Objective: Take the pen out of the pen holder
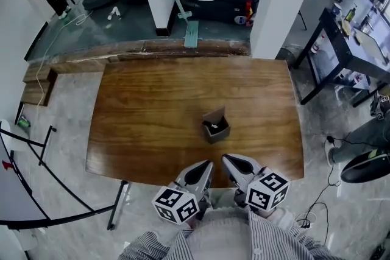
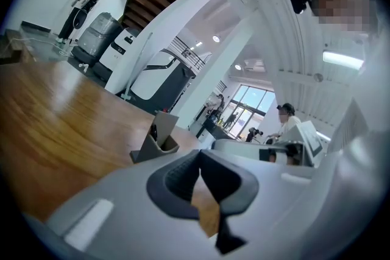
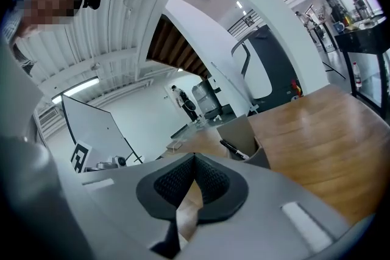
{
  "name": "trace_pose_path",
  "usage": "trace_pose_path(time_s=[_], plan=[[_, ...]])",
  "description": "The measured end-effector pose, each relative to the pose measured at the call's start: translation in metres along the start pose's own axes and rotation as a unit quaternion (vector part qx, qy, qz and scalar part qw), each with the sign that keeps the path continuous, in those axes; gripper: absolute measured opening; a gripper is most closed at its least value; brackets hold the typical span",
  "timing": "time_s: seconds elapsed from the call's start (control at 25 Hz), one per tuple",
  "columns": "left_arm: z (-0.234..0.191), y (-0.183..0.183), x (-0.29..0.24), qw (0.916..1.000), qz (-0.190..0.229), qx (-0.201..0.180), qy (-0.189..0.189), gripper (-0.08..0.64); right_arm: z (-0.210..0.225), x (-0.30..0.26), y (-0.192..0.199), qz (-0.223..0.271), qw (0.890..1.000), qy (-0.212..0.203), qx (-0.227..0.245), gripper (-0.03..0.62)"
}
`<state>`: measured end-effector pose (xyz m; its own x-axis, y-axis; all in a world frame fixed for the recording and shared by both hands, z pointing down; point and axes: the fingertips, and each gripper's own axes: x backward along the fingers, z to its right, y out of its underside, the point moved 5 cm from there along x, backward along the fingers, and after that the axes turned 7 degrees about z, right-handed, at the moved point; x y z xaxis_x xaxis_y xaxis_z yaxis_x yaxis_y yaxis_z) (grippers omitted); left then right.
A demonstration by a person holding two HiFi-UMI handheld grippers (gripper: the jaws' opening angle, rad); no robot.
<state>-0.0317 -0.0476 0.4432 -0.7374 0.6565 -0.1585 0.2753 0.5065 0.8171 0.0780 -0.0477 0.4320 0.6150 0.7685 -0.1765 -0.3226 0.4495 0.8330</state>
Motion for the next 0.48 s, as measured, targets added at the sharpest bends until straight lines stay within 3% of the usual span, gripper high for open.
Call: trace_pose_path(time_s=[0.48], plan=[[-0.011,0.006,-0.025,0.9993,0.007,0.013,-0.033,0.008,0.026,-0.017,-0.005,-0.037,0.998,-0.046,0.005,0.000]])
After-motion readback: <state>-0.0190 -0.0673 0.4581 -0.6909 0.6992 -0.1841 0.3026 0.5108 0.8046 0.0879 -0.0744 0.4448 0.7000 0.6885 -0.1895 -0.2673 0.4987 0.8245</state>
